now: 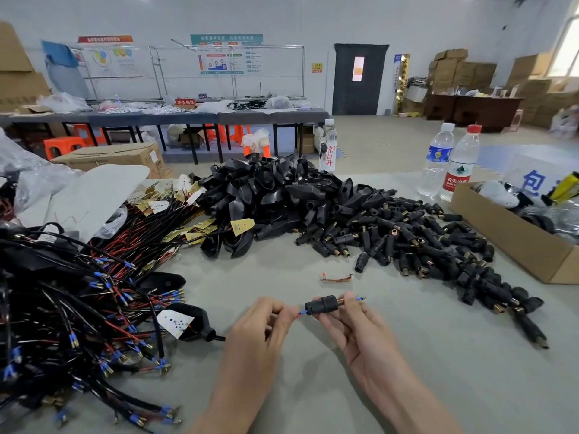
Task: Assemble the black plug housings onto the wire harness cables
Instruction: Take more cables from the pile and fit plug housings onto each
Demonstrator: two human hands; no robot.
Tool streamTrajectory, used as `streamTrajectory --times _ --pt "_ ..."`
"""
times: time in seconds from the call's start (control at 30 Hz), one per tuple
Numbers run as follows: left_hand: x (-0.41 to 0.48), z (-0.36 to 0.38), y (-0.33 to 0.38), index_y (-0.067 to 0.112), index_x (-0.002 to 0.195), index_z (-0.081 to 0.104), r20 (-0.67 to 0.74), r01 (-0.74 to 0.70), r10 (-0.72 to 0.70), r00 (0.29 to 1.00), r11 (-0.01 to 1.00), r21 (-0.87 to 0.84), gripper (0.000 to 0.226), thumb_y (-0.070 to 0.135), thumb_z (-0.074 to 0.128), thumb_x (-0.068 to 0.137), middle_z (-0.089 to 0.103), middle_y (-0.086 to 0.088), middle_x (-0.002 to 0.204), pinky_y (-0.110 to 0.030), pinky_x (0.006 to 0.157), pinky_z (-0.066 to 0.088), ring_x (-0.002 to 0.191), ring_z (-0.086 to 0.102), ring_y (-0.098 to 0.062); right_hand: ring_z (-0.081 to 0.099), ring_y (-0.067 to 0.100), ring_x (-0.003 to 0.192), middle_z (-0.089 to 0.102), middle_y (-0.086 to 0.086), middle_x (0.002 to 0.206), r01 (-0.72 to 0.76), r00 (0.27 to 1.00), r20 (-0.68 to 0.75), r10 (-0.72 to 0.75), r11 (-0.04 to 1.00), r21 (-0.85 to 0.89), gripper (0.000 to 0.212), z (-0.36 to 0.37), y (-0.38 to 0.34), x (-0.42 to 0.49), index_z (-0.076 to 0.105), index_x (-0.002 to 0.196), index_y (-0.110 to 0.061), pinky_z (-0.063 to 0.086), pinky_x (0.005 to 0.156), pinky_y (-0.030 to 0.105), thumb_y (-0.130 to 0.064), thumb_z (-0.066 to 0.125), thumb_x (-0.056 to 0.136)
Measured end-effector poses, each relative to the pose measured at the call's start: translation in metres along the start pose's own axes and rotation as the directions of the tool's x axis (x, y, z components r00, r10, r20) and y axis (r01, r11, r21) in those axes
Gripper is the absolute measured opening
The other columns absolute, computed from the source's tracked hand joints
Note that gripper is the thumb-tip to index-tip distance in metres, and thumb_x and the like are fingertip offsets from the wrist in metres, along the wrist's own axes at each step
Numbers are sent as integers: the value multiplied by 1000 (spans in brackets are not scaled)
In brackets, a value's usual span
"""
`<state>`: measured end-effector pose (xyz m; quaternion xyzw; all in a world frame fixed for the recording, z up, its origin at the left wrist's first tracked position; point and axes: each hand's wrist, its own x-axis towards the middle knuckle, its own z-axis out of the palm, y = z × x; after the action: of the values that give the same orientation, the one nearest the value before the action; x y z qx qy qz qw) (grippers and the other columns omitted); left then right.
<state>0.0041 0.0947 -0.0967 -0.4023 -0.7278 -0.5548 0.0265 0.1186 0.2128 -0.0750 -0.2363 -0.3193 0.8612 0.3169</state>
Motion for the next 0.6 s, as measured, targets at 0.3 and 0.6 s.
streamTrajectory --times 0.3,0.6 --pt "1 2 0 31 79 61 -10 117 -120 993 985 -129 39 69 51 80 66 5 71 -42 70 54 72 66 -14 75 32 88 72 30 100 -40 999 15 39 996 74 32 4 2 -4 60 101 9 59 62 23 -21 49 100" --pt "0 4 -1 35 80 57 27 44 -43 999 999 -26 35 68 48 87 64 6 67 -34 64 52 66 63 -14 73 35 95 70 32 105 -118 990 79 114 992 49 24 6 4 -6 57 106 5 61 65 26 -17 47 101"
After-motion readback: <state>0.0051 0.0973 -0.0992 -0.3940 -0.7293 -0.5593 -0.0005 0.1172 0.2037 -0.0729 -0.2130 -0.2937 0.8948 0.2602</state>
